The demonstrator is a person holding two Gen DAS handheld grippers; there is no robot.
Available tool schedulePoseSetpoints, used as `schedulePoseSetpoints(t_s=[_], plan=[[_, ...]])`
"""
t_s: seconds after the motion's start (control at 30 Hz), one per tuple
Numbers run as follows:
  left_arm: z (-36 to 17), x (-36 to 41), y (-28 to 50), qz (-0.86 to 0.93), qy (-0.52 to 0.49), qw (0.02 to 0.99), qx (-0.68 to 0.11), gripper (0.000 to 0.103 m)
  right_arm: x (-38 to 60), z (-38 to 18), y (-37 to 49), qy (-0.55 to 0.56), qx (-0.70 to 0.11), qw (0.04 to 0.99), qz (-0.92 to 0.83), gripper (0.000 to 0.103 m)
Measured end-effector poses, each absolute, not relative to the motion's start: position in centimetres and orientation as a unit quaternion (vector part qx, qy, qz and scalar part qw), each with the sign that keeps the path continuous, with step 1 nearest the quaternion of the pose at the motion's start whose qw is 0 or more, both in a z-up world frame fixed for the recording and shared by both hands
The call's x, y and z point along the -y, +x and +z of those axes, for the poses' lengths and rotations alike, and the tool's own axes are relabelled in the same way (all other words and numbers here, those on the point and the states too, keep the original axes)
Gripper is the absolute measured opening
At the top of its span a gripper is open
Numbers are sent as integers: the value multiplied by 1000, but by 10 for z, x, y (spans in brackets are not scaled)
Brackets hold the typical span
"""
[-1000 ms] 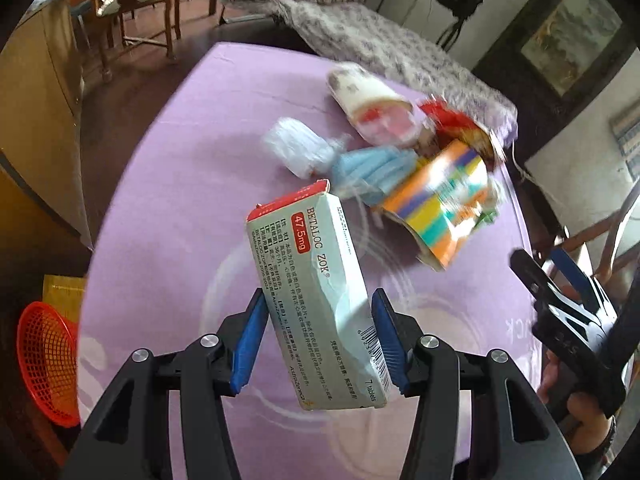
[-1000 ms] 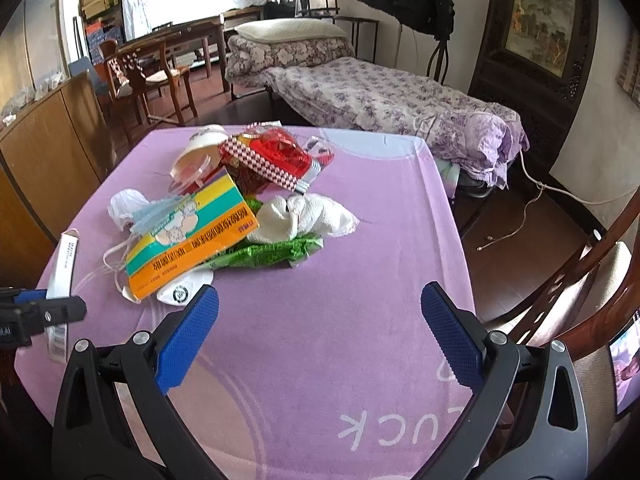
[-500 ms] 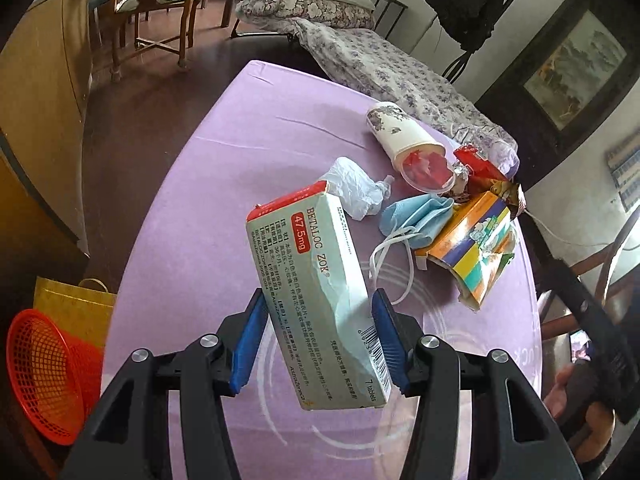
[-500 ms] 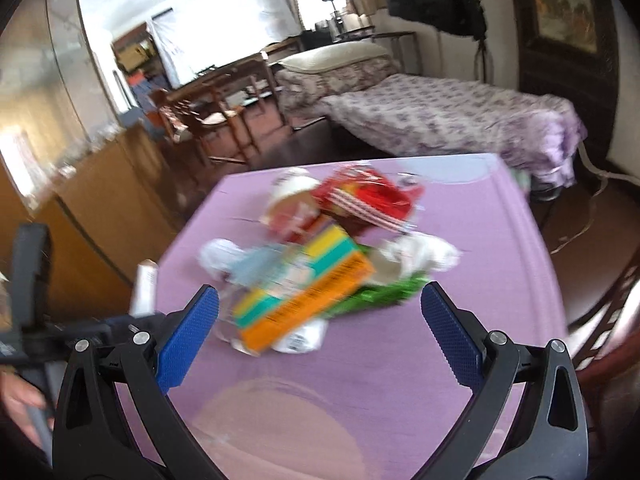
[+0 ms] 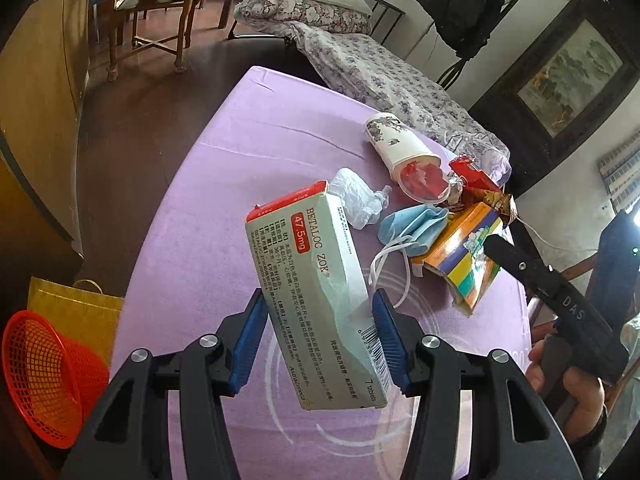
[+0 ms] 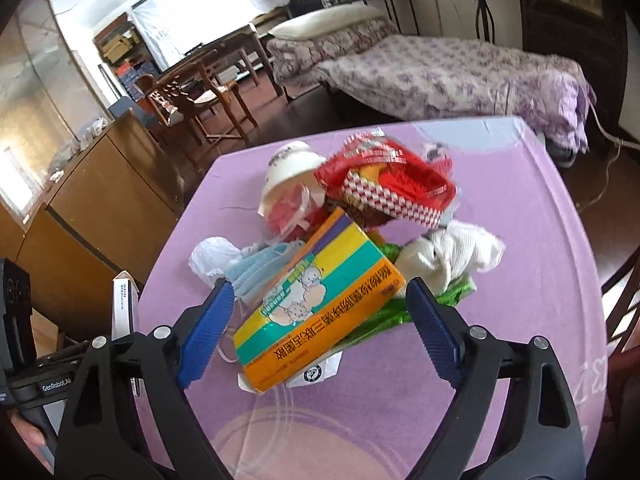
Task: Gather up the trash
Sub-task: 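Grasp the striped orange box with the right gripper while the left gripper holds the white box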
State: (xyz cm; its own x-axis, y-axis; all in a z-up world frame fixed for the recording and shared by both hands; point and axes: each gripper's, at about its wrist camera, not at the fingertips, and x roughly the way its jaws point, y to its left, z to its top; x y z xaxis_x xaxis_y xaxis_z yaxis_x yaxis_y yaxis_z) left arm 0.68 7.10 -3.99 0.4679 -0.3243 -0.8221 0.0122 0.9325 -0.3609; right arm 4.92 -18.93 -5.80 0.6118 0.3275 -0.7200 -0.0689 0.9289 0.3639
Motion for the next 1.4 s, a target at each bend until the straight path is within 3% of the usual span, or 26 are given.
schedulePoseSetpoints(t_s=[0.57, 0.7, 1.03, 1.2, 1.4], plan=[[-42, -69, 8, -109, -155, 839, -511, 54, 183, -60, 54, 163, -459, 870, 77, 88], [-42, -68, 9, -110, -155, 838, -511, 54, 164, -65, 68, 113, -489, 864, 49, 89], [-44, -73, 7, -113, -165, 836, -512, 54, 136, -32, 44, 44, -439, 891, 110, 56], [-42, -75, 7, -113, -172, 835, -510, 54, 130, -19, 29, 41, -460, 867, 190, 54], [-40, -74, 5, -113, -170, 838, -505, 54, 102, -27, 23, -37, -467, 857, 214, 57]])
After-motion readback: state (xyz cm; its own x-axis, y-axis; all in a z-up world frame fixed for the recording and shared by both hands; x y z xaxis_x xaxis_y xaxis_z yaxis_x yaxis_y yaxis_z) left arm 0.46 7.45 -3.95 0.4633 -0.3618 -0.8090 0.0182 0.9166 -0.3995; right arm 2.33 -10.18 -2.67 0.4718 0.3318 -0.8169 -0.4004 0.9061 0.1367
